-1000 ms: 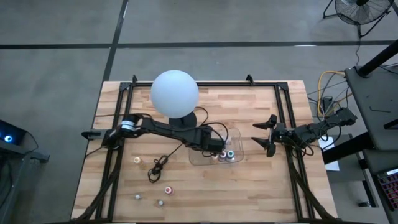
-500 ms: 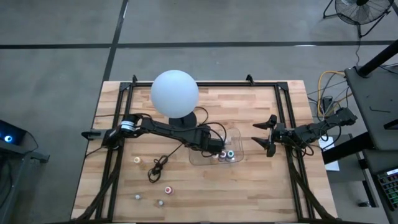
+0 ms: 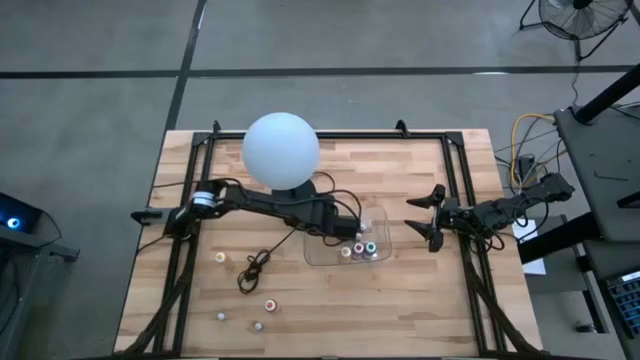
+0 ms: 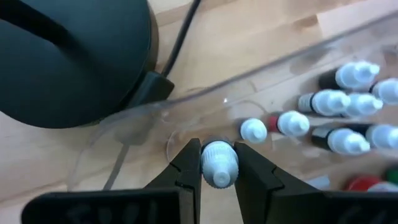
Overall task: Pick & Place food coloring
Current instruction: Put the small red food coloring bottle into the transparent bin, then put the small green food coloring bottle into the transparent bin
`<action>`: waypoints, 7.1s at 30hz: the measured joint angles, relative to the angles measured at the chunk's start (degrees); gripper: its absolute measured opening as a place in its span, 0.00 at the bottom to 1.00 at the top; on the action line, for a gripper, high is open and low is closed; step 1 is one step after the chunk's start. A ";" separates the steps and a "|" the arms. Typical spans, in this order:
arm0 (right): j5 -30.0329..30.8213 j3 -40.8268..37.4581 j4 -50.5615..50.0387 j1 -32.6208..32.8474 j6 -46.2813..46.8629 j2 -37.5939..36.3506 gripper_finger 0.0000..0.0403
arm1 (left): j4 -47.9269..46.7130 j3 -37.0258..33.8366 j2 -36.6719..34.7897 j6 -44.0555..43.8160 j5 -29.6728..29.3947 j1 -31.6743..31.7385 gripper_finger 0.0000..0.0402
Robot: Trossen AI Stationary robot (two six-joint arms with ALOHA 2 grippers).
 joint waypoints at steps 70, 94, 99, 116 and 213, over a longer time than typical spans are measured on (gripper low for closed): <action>0.03 0.00 0.00 0.00 0.00 0.00 0.77 | 1.42 2.91 -0.89 3.29 -0.34 -1.90 0.53; 0.01 -0.01 0.01 -0.04 0.00 0.00 0.76 | -7.21 2.89 -15.38 21.51 2.26 -16.64 0.54; 0.02 -0.02 0.02 -0.04 0.00 0.02 0.77 | -12.70 2.80 -16.64 21.60 2.47 -19.94 0.54; 0.00 0.00 0.00 -0.04 0.00 0.04 0.76 | -20.28 -1.42 -22.31 19.28 2.01 -31.54 0.54; 0.01 -0.01 0.02 -0.07 0.00 0.02 0.76 | 9.62 -19.08 -6.93 -4.01 5.88 -47.10 0.17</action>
